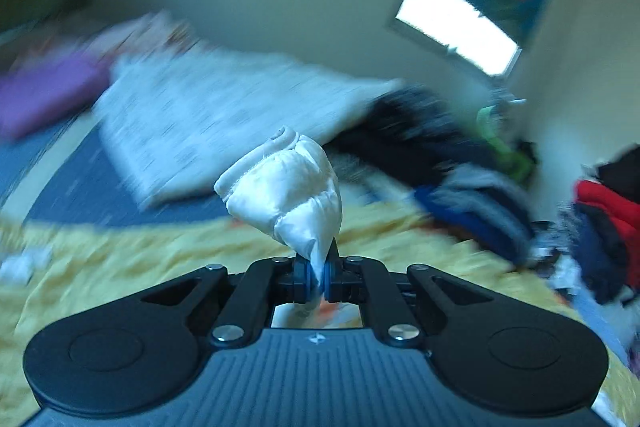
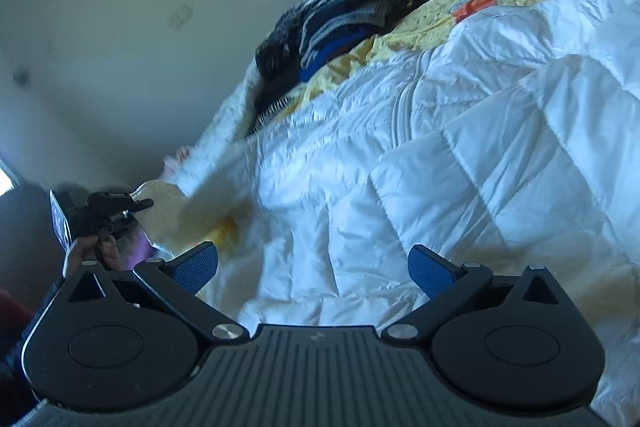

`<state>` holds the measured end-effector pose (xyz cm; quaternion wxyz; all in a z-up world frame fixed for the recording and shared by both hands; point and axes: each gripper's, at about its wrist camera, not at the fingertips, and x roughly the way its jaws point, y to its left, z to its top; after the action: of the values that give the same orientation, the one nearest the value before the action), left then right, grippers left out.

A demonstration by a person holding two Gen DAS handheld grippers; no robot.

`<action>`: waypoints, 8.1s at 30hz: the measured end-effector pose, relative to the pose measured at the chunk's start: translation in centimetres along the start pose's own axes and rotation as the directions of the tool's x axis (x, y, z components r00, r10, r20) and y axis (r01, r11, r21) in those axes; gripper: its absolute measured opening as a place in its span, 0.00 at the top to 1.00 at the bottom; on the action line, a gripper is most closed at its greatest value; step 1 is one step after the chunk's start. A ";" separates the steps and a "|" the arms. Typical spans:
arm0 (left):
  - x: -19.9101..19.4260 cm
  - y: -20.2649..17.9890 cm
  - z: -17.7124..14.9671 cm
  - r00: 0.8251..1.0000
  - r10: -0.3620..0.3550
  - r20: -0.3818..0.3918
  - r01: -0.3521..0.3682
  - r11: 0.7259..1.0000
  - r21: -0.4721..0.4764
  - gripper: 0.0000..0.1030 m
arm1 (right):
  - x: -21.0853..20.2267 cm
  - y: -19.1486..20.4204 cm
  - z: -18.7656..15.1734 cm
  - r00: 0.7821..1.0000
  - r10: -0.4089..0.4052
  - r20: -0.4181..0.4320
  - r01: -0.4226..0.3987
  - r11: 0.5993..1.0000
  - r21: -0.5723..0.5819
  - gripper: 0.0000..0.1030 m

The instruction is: Fold small clothes

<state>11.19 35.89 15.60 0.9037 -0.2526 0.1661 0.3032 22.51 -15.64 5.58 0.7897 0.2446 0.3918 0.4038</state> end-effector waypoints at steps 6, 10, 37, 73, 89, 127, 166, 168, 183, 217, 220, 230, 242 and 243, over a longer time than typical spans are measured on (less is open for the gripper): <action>-7.3 -14.1 1.2 0.946 -0.297 0.134 0.256 0.932 0.256 0.95 | -3.8 -2.1 1.7 0.990 0.062 0.127 -0.076 0.991 0.112 0.01; -13.1 -23.2 -3.0 0.848 -0.525 0.076 0.448 0.785 0.427 0.95 | -6.5 -4.2 2.5 0.981 0.074 0.181 -0.106 0.978 0.178 0.01; -17.8 -31.7 -32.8 0.705 -0.578 -0.411 0.647 0.288 0.706 0.94 | -13.1 -12.5 1.5 0.963 0.049 0.267 -0.158 0.901 0.403 0.01; -20.6 -17.8 -26.0 0.802 -0.543 -0.248 0.534 0.467 0.705 0.14 | -8.7 -3.1 4.2 0.969 -0.248 -0.005 0.240 0.944 -0.227 0.88; -19.9 -5.6 -15.8 0.880 -0.471 -0.059 0.469 0.843 0.264 0.14 | -11.6 13.1 -18.5 0.914 -0.316 -0.254 -0.154 0.310 -0.938 0.86; -24.6 -6.7 -17.4 0.817 -0.576 -0.022 0.529 0.733 0.428 0.13 | -10.1 -2.7 -22.0 0.962 0.271 0.038 -0.063 0.085 0.994 0.03; -8.5 -21.9 -17.4 0.727 -0.578 -0.370 0.685 0.649 0.331 0.00 | -22.0 -6.1 0.1 0.962 -0.127 0.241 0.059 0.961 0.271 0.86; -7.3 -21.8 -18.0 0.748 -0.539 -0.388 0.660 0.670 0.341 0.00 | -22.9 -2.7 1.7 0.954 -0.067 0.291 0.031 0.991 0.128 0.86; -0.2 -18.9 -24.2 0.831 -0.252 -0.496 0.516 0.681 0.520 0.00 | -17.8 -10.2 -3.5 0.951 -0.305 0.047 0.295 0.945 0.142 0.85; 0.9 -16.9 -16.5 0.862 -0.306 -0.405 0.472 0.774 0.421 0.00 | -19.3 -9.2 3.1 0.906 -0.400 0.139 0.400 0.916 0.030 0.30; 5.0 -17.2 -16.0 0.863 -0.233 -0.447 0.417 0.829 0.372 0.00 | -15.7 -10.8 6.7 0.906 -0.411 0.100 0.411 0.911 0.021 0.27; 10.6 -17.7 -16.1 0.811 -0.191 -0.553 0.385 0.886 0.259 0.00 | -6.3 -15.0 11.3 0.914 -0.405 0.016 0.405 0.914 -0.008 0.41; 11.5 -19.8 -16.2 0.801 -0.159 -0.577 0.419 0.837 0.351 0.83 | -6.6 -15.7 11.5 0.937 -0.349 0.032 0.349 0.937 0.011 0.88; 11.4 -20.1 -16.1 0.810 -0.149 -0.567 0.416 0.827 0.379 0.89 | -7.1 -15.8 11.5 0.936 -0.350 0.042 0.349 0.937 0.022 0.89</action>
<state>30.22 18.35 4.43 0.8951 -0.1114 0.4307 0.0300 36.37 -31.13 4.08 0.8558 0.1858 0.4137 0.2488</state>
